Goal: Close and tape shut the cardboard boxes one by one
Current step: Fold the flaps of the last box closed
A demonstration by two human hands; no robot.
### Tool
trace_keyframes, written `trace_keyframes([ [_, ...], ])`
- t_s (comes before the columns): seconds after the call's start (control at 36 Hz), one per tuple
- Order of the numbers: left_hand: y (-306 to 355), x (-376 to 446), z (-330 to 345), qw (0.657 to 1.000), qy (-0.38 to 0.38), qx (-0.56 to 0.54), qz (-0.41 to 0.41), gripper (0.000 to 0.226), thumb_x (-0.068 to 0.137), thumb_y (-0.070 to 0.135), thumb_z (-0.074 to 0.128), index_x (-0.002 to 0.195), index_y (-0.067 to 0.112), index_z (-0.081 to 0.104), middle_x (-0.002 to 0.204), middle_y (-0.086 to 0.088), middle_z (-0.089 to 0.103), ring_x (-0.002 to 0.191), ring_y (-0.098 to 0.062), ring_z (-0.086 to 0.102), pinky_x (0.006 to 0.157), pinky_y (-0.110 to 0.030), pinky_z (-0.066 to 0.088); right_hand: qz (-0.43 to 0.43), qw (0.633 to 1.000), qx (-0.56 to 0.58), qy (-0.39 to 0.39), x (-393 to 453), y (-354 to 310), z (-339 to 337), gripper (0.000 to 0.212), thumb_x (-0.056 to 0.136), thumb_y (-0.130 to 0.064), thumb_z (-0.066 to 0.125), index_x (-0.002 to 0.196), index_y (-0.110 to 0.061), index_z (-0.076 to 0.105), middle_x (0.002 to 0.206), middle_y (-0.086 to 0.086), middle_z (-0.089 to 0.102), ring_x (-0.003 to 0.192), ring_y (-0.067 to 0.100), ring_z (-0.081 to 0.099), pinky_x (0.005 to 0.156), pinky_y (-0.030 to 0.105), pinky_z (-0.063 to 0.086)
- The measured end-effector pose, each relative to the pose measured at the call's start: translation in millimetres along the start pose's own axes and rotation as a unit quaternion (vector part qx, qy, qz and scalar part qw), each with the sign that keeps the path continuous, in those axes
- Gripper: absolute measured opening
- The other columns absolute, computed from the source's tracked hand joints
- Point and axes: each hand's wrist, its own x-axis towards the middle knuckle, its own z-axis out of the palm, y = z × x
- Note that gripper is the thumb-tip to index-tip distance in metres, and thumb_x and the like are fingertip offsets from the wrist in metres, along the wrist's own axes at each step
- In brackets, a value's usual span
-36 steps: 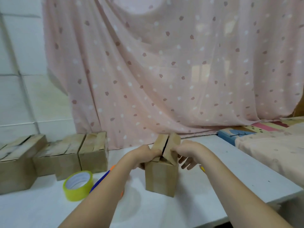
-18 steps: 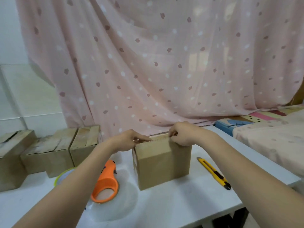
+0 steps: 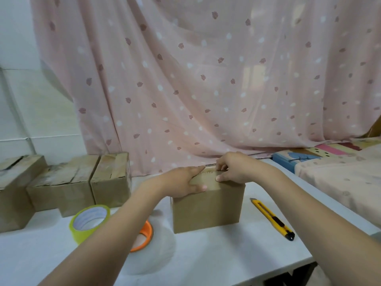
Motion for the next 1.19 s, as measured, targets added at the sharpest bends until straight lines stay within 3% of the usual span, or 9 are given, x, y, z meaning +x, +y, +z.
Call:
trace_keyframes([
  [0.14, -4, 6, 2, 1.0, 0.019, 0.006, -0.016, 0.079, 0.093, 0.063, 0.052, 0.158, 0.033, 0.019, 0.16, 0.008, 0.032, 0.142, -0.022, 0.036, 0.115, -0.038, 0.031, 0.052, 0.998, 0.0, -0.022, 3, -8, 1, 0.037, 0.092, -0.04, 0.067, 0.124, -0.024, 0.06, 0.131, 0.002, 0.058, 0.108, 0.021, 0.053, 0.089, 0.034, 0.048],
  [0.25, -4, 12, 1, 0.997, 0.043, 0.025, -0.063, 0.08, 0.086, 0.072, 0.052, 0.153, 0.036, 0.03, 0.15, 0.005, 0.046, 0.133, -0.027, 0.047, 0.107, -0.043, 0.041, 0.187, 0.982, 0.0, -0.033, 6, -17, 6, 0.08, 0.091, -0.053, 0.063, 0.149, -0.008, 0.032, 0.122, 0.012, 0.058, 0.106, 0.03, 0.057, 0.084, 0.036, 0.048],
  [0.47, 13, 7, -8, 0.993, 0.061, -0.022, -0.098, 0.064, 0.089, 0.077, 0.039, 0.12, 0.028, 0.067, 0.109, -0.002, 0.068, 0.107, -0.025, 0.059, 0.095, -0.04, 0.048, 0.228, 0.928, 0.287, -0.066, 8, -18, 20, 0.09, 0.077, -0.075, 0.06, 0.145, -0.018, 0.046, 0.145, 0.017, 0.047, 0.104, 0.043, 0.065, 0.087, 0.052, 0.058],
  [0.56, 18, -2, -18, 0.988, 0.042, -0.109, -0.104, 0.063, 0.099, 0.063, 0.03, 0.092, 0.013, 0.067, 0.091, -0.009, 0.067, 0.086, -0.025, 0.063, 0.079, -0.033, 0.051, 0.222, 0.919, 0.315, -0.085, 8, -13, 22, 0.069, 0.09, -0.056, 0.063, 0.143, -0.016, 0.045, 0.146, 0.014, 0.045, 0.116, 0.041, 0.06, 0.09, 0.05, 0.056],
  [0.72, 7, -11, -24, 0.974, 0.043, -0.209, -0.074, 0.034, 0.107, 0.018, 0.036, 0.131, 0.02, 0.059, 0.112, -0.003, 0.067, 0.069, -0.019, 0.07, 0.074, -0.028, 0.06, 0.196, 0.888, 0.407, -0.09, 19, 2, 33, 0.027, 0.091, -0.011, 0.069, 0.117, -0.008, 0.061, 0.127, 0.015, 0.063, 0.111, 0.034, 0.064, 0.095, 0.053, 0.054],
  [0.81, 1, -10, -28, 0.987, 0.093, -0.121, -0.052, 0.051, 0.1, 0.0, 0.034, 0.137, 0.027, 0.056, 0.125, -0.001, 0.064, 0.079, -0.01, 0.06, 0.069, -0.023, 0.053, 0.162, 0.871, 0.455, -0.092, 20, 6, 32, 0.03, 0.086, -0.003, 0.073, 0.111, -0.011, 0.057, 0.115, 0.014, 0.07, 0.104, 0.03, 0.07, 0.092, 0.049, 0.057],
  [0.89, 1, -12, -35, 0.994, 0.106, -0.024, -0.003, 0.07, 0.091, -0.009, 0.036, 0.147, 0.033, 0.043, 0.149, -0.003, 0.043, 0.124, -0.022, 0.048, 0.095, -0.028, 0.043, 0.107, 0.889, 0.422, -0.141, 21, 3, 30, 0.049, 0.082, -0.009, 0.076, 0.126, -0.016, 0.057, 0.115, 0.006, 0.072, 0.101, 0.021, 0.072, 0.091, 0.042, 0.058],
  [1.06, -2, -11, -30, 0.99, -0.053, 0.123, 0.043, 0.109, 0.076, 0.021, 0.077, 0.157, 0.044, 0.009, 0.166, 0.005, 0.005, 0.153, -0.023, 0.004, 0.122, -0.049, 0.016, 0.023, 0.913, 0.354, -0.202, 25, -4, 20, 0.053, 0.09, -0.002, 0.06, 0.137, -0.027, 0.056, 0.07, -0.019, 0.066, 0.064, -0.001, 0.063, 0.065, 0.023, 0.051],
  [1.19, -3, -13, -17, 0.994, -0.049, 0.071, 0.06, 0.113, 0.068, 0.032, 0.089, 0.155, 0.042, 0.019, 0.162, 0.012, 0.021, 0.147, -0.014, 0.019, 0.115, -0.033, 0.024, 0.017, 0.912, 0.312, -0.267, 31, 4, 11, 0.06, 0.089, -0.015, 0.074, 0.137, -0.043, 0.052, 0.129, -0.014, 0.064, 0.115, 0.013, 0.064, 0.094, 0.046, 0.056],
])
